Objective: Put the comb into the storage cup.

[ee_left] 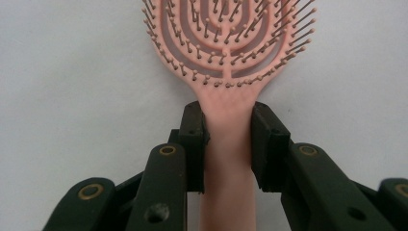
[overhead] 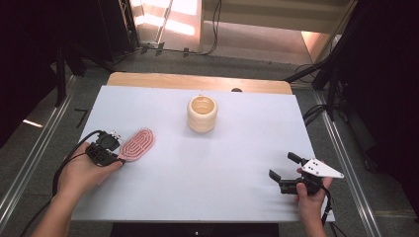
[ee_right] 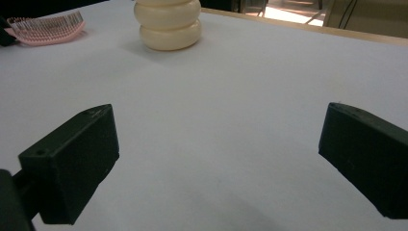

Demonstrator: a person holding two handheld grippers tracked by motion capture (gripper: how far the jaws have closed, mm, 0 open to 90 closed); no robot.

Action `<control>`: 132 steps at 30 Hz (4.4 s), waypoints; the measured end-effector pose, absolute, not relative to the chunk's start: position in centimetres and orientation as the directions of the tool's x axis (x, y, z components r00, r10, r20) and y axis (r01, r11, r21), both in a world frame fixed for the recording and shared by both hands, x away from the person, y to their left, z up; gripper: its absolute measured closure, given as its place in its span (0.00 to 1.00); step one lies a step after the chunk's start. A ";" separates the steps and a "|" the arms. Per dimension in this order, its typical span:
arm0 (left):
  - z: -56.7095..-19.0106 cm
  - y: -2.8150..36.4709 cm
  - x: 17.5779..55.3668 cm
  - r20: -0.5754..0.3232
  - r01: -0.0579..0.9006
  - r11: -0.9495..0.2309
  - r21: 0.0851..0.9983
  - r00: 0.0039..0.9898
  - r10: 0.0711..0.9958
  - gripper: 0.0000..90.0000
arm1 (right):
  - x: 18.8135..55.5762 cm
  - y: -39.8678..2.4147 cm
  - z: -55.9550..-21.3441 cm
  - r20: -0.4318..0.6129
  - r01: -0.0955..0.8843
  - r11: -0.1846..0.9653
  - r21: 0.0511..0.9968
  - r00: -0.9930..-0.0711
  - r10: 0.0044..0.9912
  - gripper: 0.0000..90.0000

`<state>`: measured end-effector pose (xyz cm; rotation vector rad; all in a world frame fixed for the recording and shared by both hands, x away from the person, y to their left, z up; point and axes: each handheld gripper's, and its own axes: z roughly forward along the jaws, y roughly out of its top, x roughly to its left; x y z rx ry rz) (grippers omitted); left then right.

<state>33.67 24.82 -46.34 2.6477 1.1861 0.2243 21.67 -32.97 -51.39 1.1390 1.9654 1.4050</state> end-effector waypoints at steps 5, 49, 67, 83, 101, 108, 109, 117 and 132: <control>-46.1 25.0 33.6 0.052 0.710 -0.642 0.290 0.658 0.751 0.79 | 21.7 -33.0 -51.4 0.090 0.355 0.133 0.925 -0.548 0.832 0.00; -42.7 22.0 32.4 0.048 0.539 -0.571 0.619 0.701 0.712 0.79 | 21.5 -32.8 -50.3 0.110 0.342 0.100 0.934 -0.543 0.832 0.00; -42.4 19.7 32.0 0.004 0.462 -0.491 0.738 0.725 0.689 0.79 | 22.5 -31.8 -47.4 0.132 0.343 0.083 0.936 -0.557 0.820 0.00; -42.1 18.1 31.7 -0.024 0.407 -0.433 0.804 0.750 0.661 0.79 | 24.2 -30.1 -45.5 0.128 0.341 0.091 0.936 -0.569 0.812 0.00; -42.0 15.6 31.4 -0.011 0.349 -0.409 0.843 0.771 0.636 0.79 | 25.7 -27.6 -43.3 0.146 0.344 0.086 0.935 -0.595 0.790 0.00; -41.9 14.9 31.2 -0.008 0.330 -0.387 0.861 0.769 0.639 0.79 | 26.3 -26.7 -42.8 0.156 0.343 0.080 0.936 -0.608 0.778 0.00; -41.9 14.8 31.2 -0.003 0.325 -0.384 0.864 0.767 0.642 0.79 | 26.4 -26.4 -42.7 0.158 0.343 0.078 0.936 -0.608 0.778 0.00; -42.0 13.8 31.0 0.005 0.311 -0.380 0.871 0.768 0.640 0.79 | 26.8 -25.1 -42.1 0.169 0.343 0.070 0.937 -0.617 0.768 0.00; -42.3 12.3 30.6 0.010 0.285 -0.356 0.890 0.769 0.640 0.79 | 27.8 -22.4 -40.9 0.141 0.317 0.095 0.944 -0.646 0.750 0.00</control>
